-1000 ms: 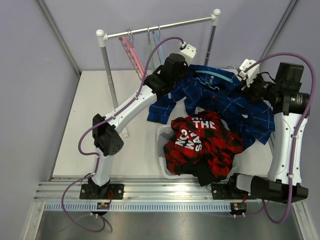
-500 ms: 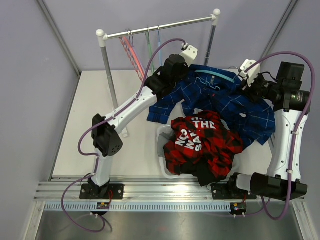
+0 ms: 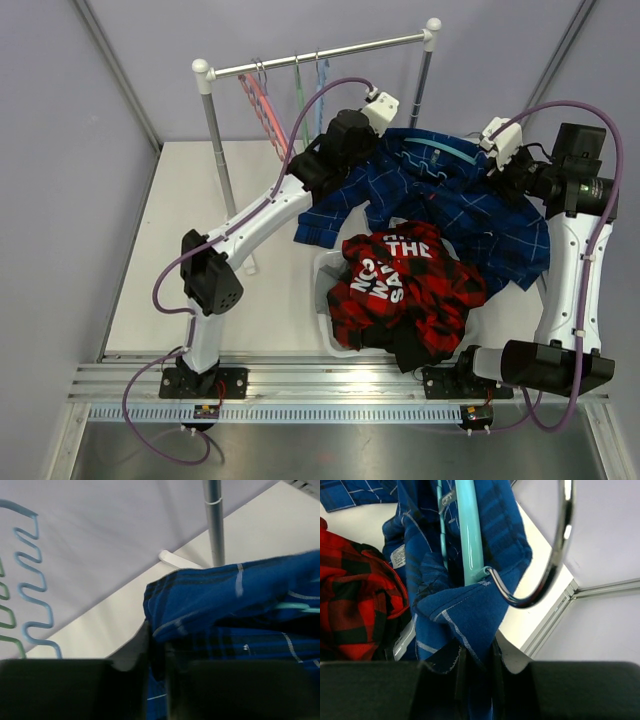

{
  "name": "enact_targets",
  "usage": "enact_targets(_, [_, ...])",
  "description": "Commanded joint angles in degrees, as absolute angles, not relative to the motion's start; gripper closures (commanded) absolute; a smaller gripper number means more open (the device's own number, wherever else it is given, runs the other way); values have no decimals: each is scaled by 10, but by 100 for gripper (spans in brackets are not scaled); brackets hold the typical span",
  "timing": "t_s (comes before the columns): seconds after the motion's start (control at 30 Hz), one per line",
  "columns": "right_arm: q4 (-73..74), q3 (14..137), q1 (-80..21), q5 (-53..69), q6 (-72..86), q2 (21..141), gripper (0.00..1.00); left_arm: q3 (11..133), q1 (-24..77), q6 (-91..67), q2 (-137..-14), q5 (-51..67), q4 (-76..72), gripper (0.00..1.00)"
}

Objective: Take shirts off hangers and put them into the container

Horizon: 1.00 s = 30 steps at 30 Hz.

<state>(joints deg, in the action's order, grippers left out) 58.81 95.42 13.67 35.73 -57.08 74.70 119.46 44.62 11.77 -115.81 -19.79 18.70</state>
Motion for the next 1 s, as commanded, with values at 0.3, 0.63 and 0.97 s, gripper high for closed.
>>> enact_targets(0.3, [580,976,148,384,-574,737,100,1120,436,45,-1045,58,117,38])
enact_targets(0.63, [600,1002,148,429,-563,737,100,1176,444,18,-1107,69,136,23])
enact_targets(0.97, [617,1017,148,438,-568,736,100,1202,451,95,-1152,-79,175,100])
